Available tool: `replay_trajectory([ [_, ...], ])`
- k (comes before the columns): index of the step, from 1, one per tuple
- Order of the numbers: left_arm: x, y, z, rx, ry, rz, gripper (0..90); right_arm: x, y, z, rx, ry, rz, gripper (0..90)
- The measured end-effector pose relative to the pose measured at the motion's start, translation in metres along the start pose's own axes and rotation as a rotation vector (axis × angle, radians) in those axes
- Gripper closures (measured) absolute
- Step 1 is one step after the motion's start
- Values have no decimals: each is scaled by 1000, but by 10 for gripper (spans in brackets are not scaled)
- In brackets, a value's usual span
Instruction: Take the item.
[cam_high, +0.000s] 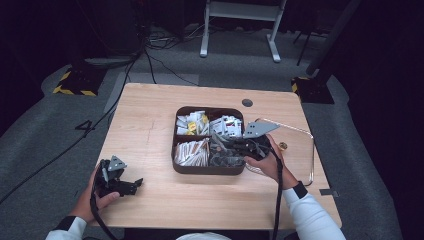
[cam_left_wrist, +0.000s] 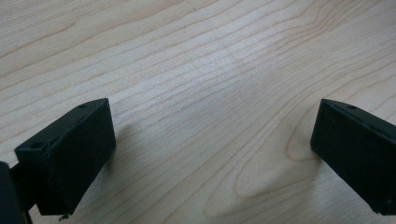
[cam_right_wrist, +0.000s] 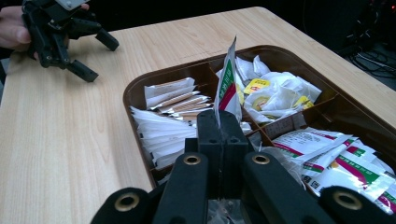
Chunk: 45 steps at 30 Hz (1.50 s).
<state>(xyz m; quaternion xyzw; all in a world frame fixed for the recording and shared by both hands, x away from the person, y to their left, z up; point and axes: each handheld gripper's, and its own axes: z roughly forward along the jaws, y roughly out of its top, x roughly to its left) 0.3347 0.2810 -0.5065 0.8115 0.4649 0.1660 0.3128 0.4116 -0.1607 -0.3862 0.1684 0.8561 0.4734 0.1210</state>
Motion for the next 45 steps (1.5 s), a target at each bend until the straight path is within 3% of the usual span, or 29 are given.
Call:
replay_trajectory([
  [26,0,0,0,0,-2,0,2,48,-5,4,27,134,-84,900],
  [35,0,0,0,0,-3,0,1,68,-12,16,78,197,-123,900],
  [45,0,0,0,0,-2,1,2,78,-21,30,140,227,-137,900],
])
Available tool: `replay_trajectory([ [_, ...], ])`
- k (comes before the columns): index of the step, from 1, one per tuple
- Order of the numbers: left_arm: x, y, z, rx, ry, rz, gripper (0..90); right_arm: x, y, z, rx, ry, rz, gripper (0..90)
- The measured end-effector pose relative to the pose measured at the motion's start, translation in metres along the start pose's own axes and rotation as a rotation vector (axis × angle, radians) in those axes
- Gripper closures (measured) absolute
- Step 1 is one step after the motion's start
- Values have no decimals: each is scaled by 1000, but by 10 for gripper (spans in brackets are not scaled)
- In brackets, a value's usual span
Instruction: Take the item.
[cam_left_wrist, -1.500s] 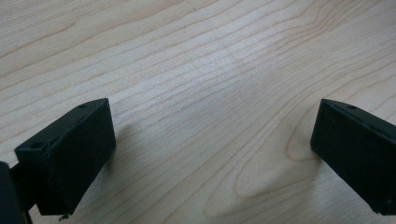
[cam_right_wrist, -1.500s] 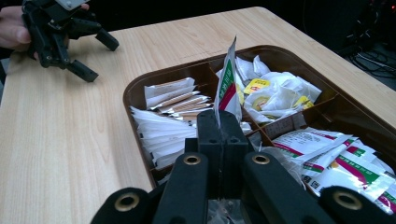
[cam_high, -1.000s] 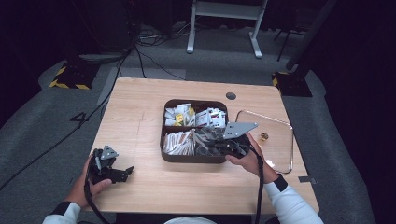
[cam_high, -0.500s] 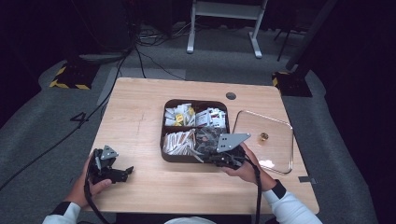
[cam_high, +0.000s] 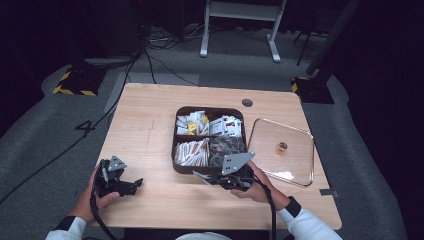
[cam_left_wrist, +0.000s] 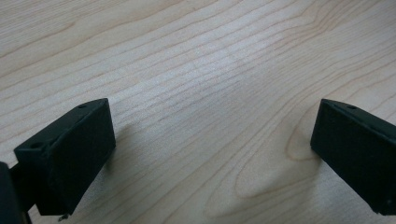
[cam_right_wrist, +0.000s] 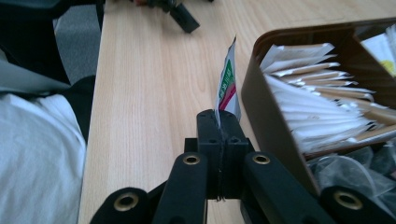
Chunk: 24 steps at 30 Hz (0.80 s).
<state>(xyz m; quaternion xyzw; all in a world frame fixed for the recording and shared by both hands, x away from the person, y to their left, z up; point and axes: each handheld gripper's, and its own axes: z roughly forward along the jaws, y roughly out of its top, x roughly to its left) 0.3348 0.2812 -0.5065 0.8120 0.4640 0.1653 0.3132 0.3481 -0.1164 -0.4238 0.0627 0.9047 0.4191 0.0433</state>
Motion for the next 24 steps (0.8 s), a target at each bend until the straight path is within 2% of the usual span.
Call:
replay_trajectory([
  [7,0,0,0,0,0,0,2,2,-6,10,39,13,-6,900],
  [14,0,0,0,-1,0,-1,2,3,-8,13,52,26,-4,871],
  [24,0,0,0,-1,0,-1,2,3,-7,10,34,27,-9,675],
])
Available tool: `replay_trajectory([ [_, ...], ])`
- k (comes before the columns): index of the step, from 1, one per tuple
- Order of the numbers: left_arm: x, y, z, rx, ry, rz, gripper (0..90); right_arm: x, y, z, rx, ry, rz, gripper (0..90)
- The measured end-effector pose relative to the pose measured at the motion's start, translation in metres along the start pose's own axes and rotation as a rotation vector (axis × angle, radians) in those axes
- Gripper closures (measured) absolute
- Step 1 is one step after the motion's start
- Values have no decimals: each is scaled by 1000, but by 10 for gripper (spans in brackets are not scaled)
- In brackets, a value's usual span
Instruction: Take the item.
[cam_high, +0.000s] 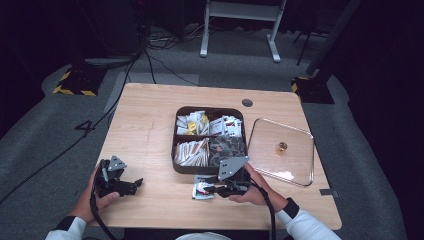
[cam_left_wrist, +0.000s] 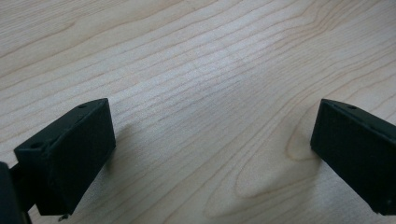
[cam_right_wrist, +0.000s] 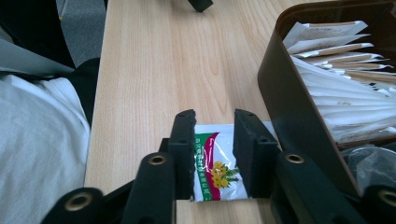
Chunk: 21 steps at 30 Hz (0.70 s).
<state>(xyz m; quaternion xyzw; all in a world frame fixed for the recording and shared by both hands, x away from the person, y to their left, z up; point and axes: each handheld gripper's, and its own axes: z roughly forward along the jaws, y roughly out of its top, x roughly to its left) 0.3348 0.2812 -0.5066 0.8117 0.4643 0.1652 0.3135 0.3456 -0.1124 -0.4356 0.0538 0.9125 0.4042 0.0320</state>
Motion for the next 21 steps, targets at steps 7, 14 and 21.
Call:
replay_trajectory([
  [7,0,0,0,1,0,1,1,-4,-4,-8,-23,-16,25,565],
  [14,0,0,0,1,1,1,1,-14,-7,-15,-43,-58,53,412],
  [21,0,0,0,0,0,0,2,-19,-8,-22,-53,-133,61,310],
])
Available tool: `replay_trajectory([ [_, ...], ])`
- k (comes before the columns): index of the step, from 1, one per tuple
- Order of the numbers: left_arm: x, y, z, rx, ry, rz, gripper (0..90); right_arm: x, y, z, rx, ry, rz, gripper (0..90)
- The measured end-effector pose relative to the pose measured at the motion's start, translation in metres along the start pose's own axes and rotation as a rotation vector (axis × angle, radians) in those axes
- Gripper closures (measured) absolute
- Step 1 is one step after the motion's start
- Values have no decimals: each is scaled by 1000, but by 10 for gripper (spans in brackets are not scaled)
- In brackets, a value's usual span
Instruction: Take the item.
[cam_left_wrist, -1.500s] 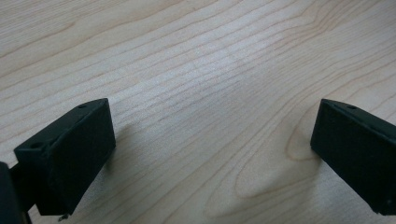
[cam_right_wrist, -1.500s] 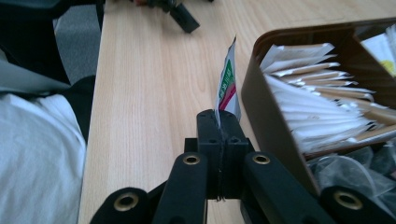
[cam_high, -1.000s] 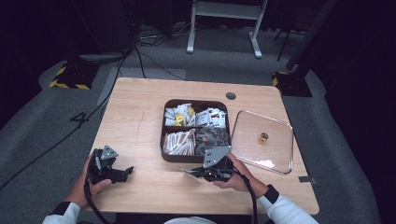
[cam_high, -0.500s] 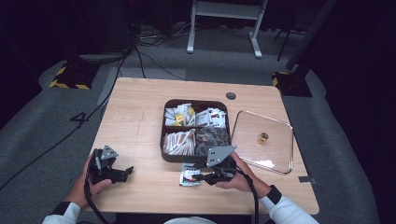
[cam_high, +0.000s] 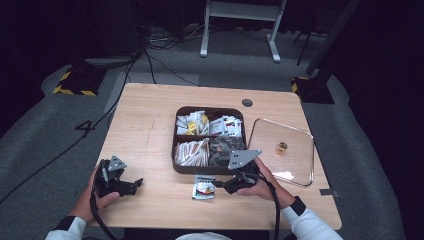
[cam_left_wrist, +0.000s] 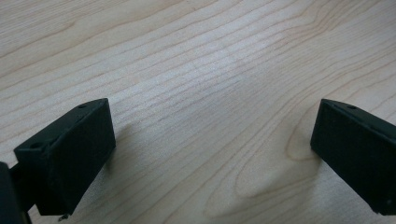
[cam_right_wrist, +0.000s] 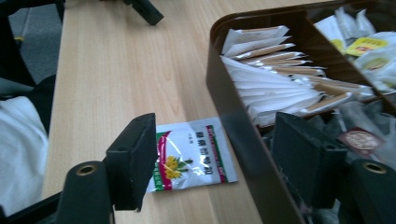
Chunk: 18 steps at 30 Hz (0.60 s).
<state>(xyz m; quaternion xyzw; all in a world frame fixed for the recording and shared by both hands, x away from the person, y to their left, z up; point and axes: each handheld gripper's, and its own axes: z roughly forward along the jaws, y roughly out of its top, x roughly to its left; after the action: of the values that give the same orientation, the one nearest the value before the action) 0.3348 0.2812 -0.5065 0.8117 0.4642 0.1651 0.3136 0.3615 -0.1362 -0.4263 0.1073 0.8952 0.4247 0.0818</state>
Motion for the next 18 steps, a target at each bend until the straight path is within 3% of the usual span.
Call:
replay_trajectory([
  [10,0,0,0,1,0,1,2,-17,-2,-21,-41,-100,35,266],
  [18,0,0,0,1,-3,2,2,-35,-11,-39,-61,-179,100,265],
])
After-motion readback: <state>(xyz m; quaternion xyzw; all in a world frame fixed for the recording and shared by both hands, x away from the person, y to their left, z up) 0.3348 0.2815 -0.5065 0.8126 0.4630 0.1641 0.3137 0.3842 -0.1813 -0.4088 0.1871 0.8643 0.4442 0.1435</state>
